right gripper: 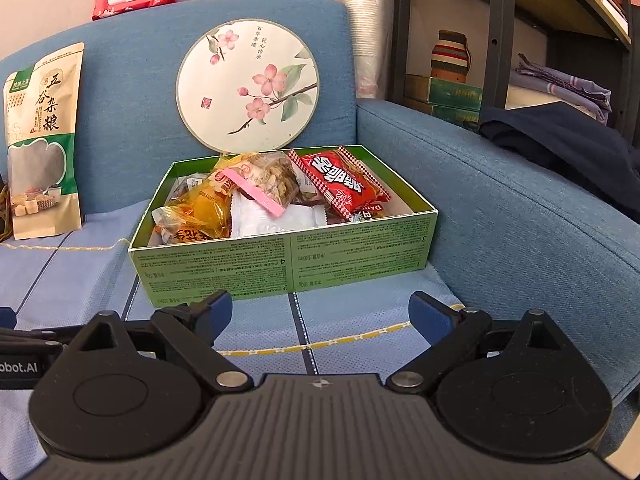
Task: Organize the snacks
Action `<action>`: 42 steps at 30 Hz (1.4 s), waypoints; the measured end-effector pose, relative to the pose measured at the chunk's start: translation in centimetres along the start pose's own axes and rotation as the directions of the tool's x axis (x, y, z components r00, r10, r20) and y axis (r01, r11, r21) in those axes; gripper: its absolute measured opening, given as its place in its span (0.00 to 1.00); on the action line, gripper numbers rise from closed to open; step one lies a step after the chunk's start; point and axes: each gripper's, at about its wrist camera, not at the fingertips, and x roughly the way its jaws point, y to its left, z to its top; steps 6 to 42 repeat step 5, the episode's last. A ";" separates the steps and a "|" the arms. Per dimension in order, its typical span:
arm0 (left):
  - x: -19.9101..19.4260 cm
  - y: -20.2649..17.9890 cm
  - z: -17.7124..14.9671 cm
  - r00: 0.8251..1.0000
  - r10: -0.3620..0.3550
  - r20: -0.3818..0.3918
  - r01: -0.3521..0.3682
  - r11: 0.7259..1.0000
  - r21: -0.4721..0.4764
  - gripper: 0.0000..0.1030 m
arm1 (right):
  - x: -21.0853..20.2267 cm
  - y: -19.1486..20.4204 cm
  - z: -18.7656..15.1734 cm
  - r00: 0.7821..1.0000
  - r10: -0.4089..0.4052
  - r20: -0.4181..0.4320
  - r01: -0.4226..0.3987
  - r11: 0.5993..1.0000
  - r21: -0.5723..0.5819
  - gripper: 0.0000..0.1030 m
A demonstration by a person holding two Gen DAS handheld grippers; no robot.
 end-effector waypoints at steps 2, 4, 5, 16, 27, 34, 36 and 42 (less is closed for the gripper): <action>0.0 0.0 0.1 1.000 0.008 0.004 -0.008 1.000 0.002 1.00 | 0.0 0.1 0.0 1.000 0.001 0.000 -0.001 1.000 0.002 1.00; -0.2 0.1 0.2 1.000 0.014 0.004 -0.014 1.000 0.004 1.00 | 0.0 0.2 0.0 1.000 0.001 -0.002 -0.001 1.000 0.001 1.00; -0.2 0.2 0.3 1.000 0.019 0.002 -0.019 1.000 0.003 1.00 | 0.0 0.2 0.0 1.000 0.001 -0.001 -0.001 1.000 0.000 1.00; -0.2 0.2 0.3 1.000 0.019 0.002 -0.019 1.000 0.003 1.00 | 0.0 0.2 0.0 1.000 0.001 -0.001 -0.001 1.000 0.000 1.00; -0.2 0.2 0.3 1.000 0.019 0.002 -0.019 1.000 0.003 1.00 | 0.0 0.2 0.0 1.000 0.001 -0.001 -0.001 1.000 0.000 1.00; -0.2 0.2 0.3 1.000 0.019 0.002 -0.019 1.000 0.003 1.00 | 0.0 0.2 0.0 1.000 0.001 -0.001 -0.001 1.000 0.000 1.00; -0.2 0.2 0.3 1.000 0.019 0.002 -0.019 1.000 0.003 1.00 | 0.0 0.2 0.0 1.000 0.001 -0.001 -0.001 1.000 0.000 1.00; -0.2 0.2 0.3 1.000 0.019 0.002 -0.019 1.000 0.003 1.00 | 0.0 0.2 0.0 1.000 0.001 -0.001 -0.001 1.000 0.000 1.00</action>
